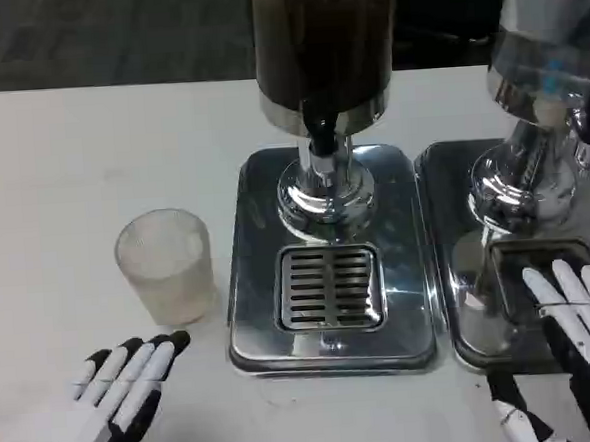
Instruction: Grasp the cup under the faucet to collect the drink, then remove the cup.
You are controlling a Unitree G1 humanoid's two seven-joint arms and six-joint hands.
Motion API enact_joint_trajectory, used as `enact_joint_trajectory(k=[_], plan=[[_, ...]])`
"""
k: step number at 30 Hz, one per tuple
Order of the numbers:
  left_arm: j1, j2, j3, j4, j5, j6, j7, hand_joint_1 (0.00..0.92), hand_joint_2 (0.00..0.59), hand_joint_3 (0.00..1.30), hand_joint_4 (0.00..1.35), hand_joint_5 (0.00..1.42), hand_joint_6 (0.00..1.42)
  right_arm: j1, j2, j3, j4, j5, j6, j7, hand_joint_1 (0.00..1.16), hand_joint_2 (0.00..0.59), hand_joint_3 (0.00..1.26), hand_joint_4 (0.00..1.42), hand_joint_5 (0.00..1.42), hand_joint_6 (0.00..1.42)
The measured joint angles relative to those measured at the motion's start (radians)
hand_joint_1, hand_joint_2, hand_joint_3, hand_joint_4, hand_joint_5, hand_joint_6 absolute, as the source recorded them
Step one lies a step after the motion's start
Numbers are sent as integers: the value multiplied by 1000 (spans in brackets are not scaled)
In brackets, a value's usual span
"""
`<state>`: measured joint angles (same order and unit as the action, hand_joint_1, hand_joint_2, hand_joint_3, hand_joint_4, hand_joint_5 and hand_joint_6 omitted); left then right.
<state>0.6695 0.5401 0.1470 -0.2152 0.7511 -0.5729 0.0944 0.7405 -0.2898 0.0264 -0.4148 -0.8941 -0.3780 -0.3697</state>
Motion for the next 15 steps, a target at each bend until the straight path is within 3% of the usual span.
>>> enact_joint_trajectory(k=[15], plan=[[-19,12,-11,2,-1,0,-11,0,67,0,0,0,0,-19,0,14,1,14,0,4,331,484,132,33,0,0]])
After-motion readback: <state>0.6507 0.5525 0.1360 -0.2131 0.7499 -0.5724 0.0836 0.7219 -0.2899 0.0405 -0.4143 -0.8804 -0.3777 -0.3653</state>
